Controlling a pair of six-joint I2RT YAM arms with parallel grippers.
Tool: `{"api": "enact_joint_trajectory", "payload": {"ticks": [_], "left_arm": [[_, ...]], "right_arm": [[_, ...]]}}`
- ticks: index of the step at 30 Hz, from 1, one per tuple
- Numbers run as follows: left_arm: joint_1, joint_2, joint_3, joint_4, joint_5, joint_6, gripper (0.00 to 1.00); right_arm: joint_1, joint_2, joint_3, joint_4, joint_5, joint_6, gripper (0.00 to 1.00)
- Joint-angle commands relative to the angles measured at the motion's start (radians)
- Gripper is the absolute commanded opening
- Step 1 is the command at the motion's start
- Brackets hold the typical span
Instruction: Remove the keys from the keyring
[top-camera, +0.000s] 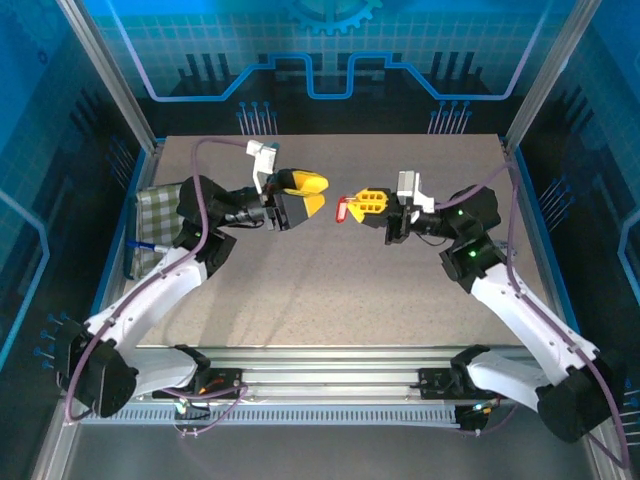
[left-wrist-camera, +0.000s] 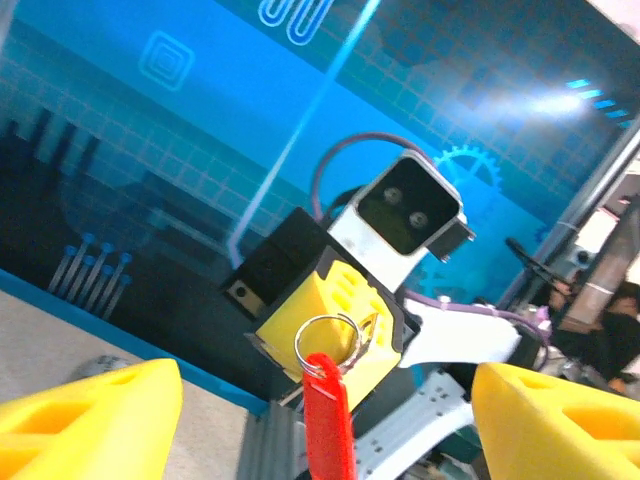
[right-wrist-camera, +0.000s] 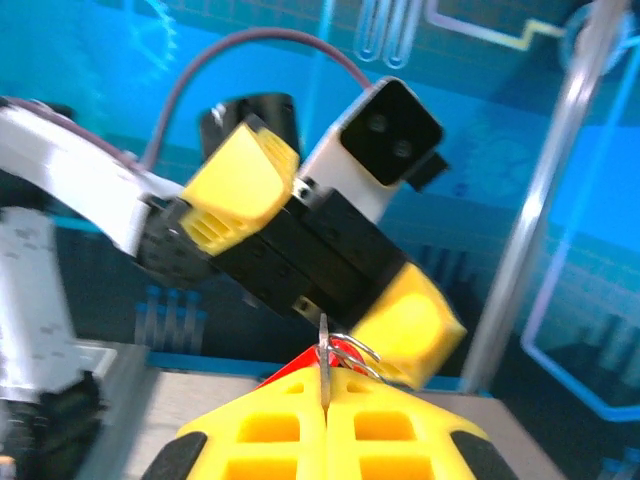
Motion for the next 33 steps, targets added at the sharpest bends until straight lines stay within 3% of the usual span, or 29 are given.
{"api": "enact_joint_trajectory", "payload": {"ticks": [1, 4, 9, 17, 27, 33], "left_arm": [[0.007, 0.05, 0.006, 0.217, 0.093, -0.173, 0.79], [0.007, 0.114, 0.023, 0.38, 0.123, -0.322, 0.83], [0.003, 0.21, 0.063, 0.576, 0.151, -0.519, 0.82], [-0.039, 0.273, 0.139, 0.647, 0.203, -0.641, 0.77], [-0.096, 0.305, 0.183, 0.647, 0.296, -0.7, 0.7], [-0.099, 0.306, 0.196, 0.648, 0.304, -0.702, 0.53]], "right_arm": [[-0.025, 0.027, 0.034, 0.236, -0.176, 0.244, 0.0], [-0.026, 0.043, 0.037, 0.275, -0.191, 0.28, 0.0], [-0.026, 0.064, 0.035, 0.333, -0.203, 0.333, 0.0], [-0.023, 0.082, 0.034, 0.338, -0.199, 0.336, 0.0], [-0.03, 0.085, 0.033, 0.336, -0.166, 0.322, 0.0], [-0.035, 0.076, 0.027, 0.311, -0.157, 0.306, 0.0]]}}
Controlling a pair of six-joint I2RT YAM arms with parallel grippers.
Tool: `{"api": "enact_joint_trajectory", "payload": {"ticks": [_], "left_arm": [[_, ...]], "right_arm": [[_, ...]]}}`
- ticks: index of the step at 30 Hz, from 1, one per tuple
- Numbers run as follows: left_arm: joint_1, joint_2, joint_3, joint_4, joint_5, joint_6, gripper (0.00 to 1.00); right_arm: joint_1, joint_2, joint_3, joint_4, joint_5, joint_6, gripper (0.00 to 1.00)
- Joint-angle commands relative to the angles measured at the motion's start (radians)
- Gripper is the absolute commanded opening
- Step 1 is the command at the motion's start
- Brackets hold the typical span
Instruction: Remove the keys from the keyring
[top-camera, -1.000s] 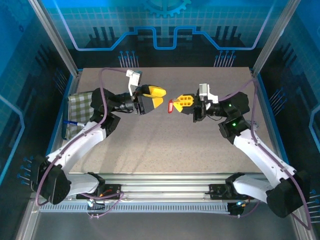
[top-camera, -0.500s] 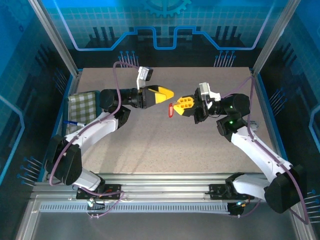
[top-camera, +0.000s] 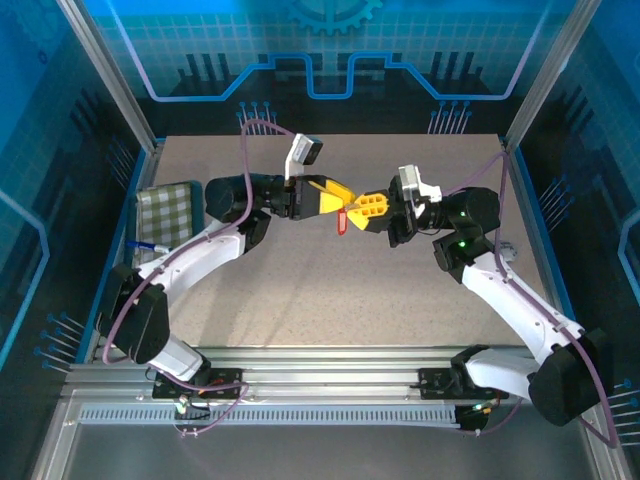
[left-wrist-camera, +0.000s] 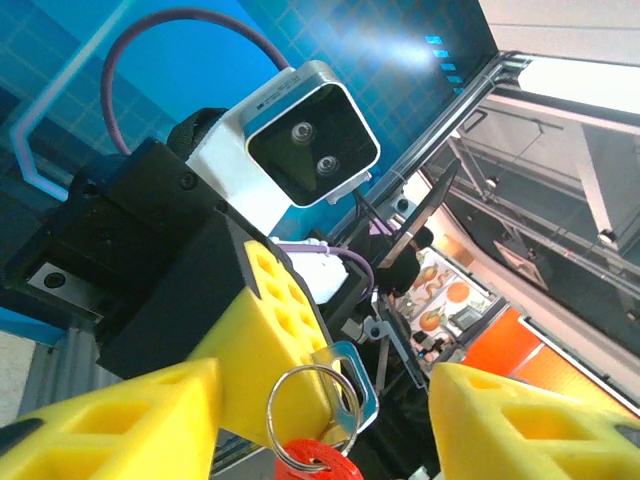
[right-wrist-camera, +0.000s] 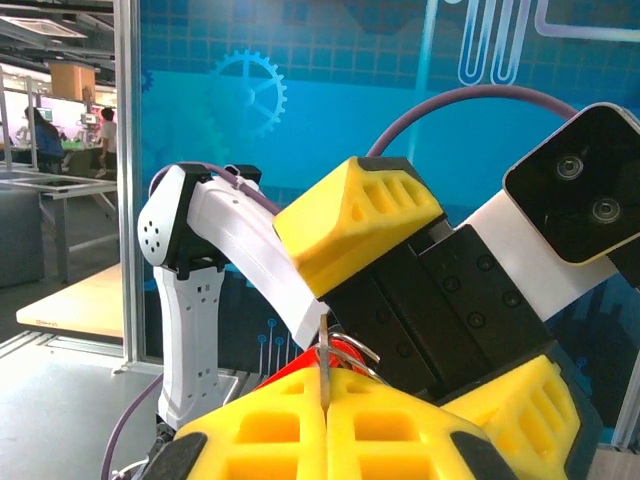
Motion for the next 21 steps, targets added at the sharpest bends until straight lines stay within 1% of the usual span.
{"api": "enact_joint_trajectory", "payload": {"ticks": [1, 3, 9, 11, 13, 15, 21], "left_arm": [[-0.019, 0.001, 0.04, 0.051, 0.058, -0.021, 0.51], [-0.015, 0.002, 0.044, 0.05, 0.056, -0.026, 0.45], [0.024, -0.021, 0.032, 0.049, 0.022, -0.021, 0.38], [0.027, -0.025, 0.034, 0.048, 0.018, -0.019, 0.37], [0.029, -0.024, 0.034, 0.048, 0.011, -0.022, 0.32], [0.029, -0.023, 0.034, 0.048, 0.011, -0.017, 0.3], [0.037, -0.023, 0.028, 0.05, -0.003, -0.012, 0.25]], "right_arm": [[-0.019, -0.007, 0.022, 0.007, 0.034, -0.017, 0.0], [-0.022, -0.011, 0.014, -0.007, 0.035, -0.029, 0.0], [-0.029, -0.038, -0.008, -0.083, 0.046, -0.087, 0.0], [-0.029, -0.048, -0.012, -0.107, 0.052, -0.108, 0.0], [-0.03, -0.053, -0.014, -0.118, 0.057, -0.116, 0.0], [-0.03, -0.057, -0.015, -0.125, 0.059, -0.125, 0.0], [-0.029, -0.067, -0.021, -0.151, 0.064, -0.143, 0.0]]}}
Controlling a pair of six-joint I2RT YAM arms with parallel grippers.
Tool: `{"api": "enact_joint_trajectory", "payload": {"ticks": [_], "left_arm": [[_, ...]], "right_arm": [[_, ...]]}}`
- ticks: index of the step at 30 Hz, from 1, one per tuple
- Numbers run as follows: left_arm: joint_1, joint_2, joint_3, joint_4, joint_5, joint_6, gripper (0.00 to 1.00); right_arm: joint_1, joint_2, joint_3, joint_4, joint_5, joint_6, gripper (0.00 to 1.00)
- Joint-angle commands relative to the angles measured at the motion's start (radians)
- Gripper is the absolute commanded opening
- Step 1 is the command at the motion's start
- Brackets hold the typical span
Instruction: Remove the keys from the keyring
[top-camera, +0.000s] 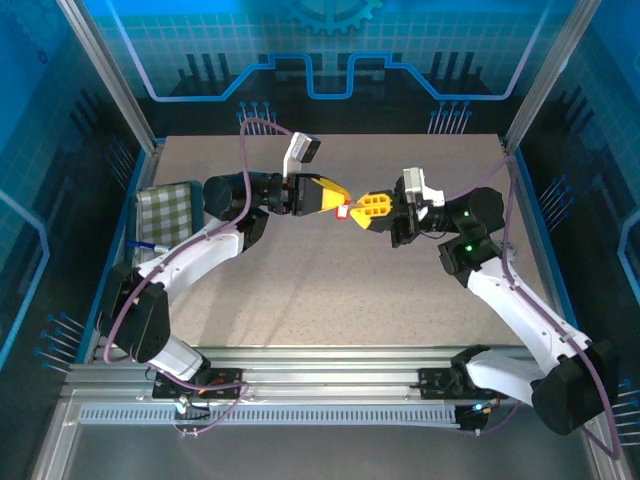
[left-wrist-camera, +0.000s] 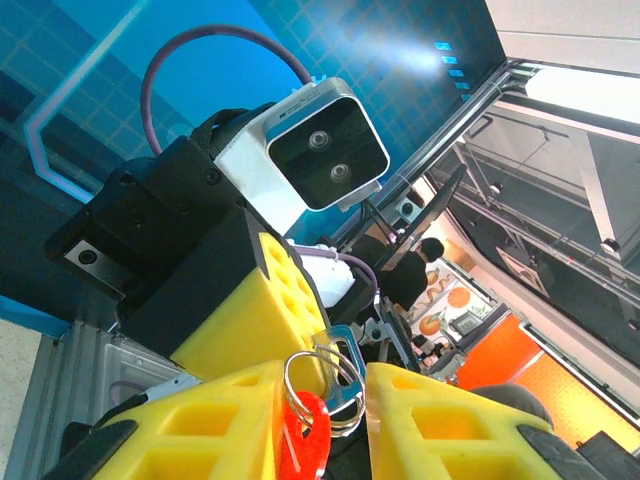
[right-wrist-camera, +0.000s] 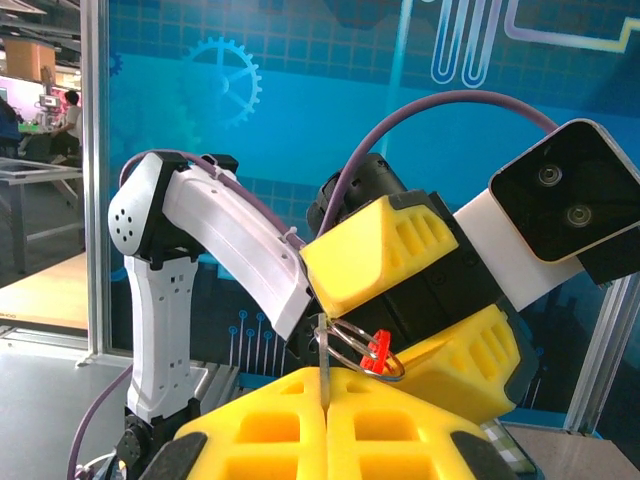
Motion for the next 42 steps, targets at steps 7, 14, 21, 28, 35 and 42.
{"api": "enact_joint_trajectory", "payload": {"ticks": [7, 14, 21, 28, 35, 42], "left_arm": [[0.011, -0.023, 0.022, 0.05, -0.025, 0.02, 0.14], [0.01, -0.03, 0.017, 0.051, -0.031, 0.027, 0.0], [0.014, -0.029, 0.01, 0.049, -0.053, 0.039, 0.0], [0.031, -0.095, -0.045, -0.115, -0.113, 0.222, 0.0], [0.036, -0.272, -0.132, -0.517, -0.279, 0.588, 0.0], [0.032, -0.347, -0.173, -0.635, -0.389, 0.704, 0.0]], "right_arm": [[-0.01, -0.037, -0.007, -0.094, 0.067, -0.089, 0.0], [0.03, -0.095, -0.019, -0.189, 0.218, -0.217, 0.0], [0.108, -0.146, -0.013, -0.341, 0.373, -0.398, 0.0], [0.144, -0.174, -0.021, -0.369, 0.483, -0.453, 0.0], [0.211, -0.183, -0.032, -0.38, 0.594, -0.525, 0.0], [0.27, -0.164, -0.029, -0.353, 0.687, -0.545, 0.0]]}}
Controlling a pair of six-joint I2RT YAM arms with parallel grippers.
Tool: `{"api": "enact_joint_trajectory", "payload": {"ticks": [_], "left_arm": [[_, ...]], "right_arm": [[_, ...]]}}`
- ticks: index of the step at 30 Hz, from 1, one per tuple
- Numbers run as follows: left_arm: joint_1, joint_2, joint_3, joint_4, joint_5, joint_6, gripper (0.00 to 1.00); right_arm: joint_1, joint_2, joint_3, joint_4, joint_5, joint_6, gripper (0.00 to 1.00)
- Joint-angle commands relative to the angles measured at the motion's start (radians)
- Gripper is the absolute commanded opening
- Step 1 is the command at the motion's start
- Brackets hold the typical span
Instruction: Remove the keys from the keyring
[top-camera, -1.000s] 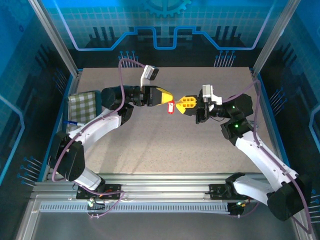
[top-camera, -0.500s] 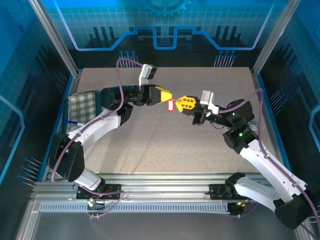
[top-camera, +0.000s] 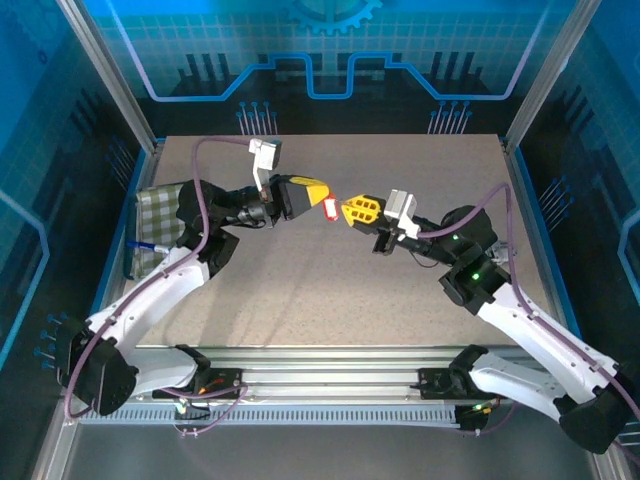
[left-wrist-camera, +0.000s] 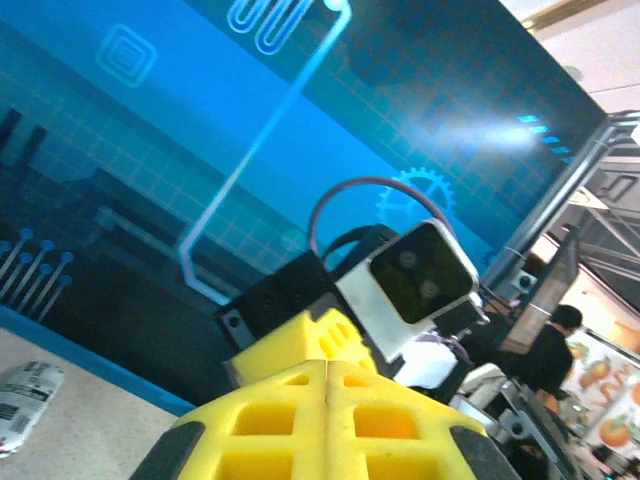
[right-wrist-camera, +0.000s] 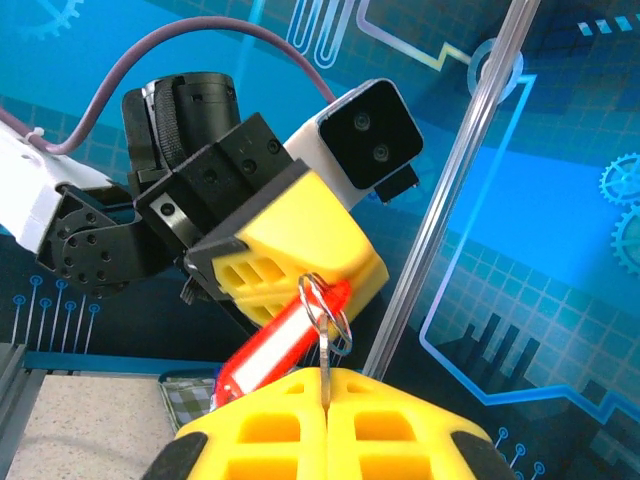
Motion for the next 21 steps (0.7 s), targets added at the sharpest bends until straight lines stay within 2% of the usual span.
{"api": "enact_joint_trajectory", "payload": {"ticks": [1, 10, 17, 21], "left_arm": [[0.004, -0.037, -0.015, -0.114, -0.108, 0.135, 0.0], [-0.001, -0.085, -0.033, -0.199, -0.221, 0.207, 0.0], [-0.042, -0.121, -0.002, -0.38, -0.308, 0.345, 0.0], [-0.096, -0.145, 0.017, -0.485, -0.401, 0.453, 0.0]], "right_arm": [[0.027, 0.003, -0.007, 0.031, 0.082, -0.025, 0.0], [0.099, 0.033, 0.008, 0.026, 0.173, -0.079, 0.0], [0.186, 0.07, 0.028, 0.033, 0.41, -0.165, 0.0], [0.249, 0.113, 0.079, 0.012, 0.588, -0.206, 0.0]]}}
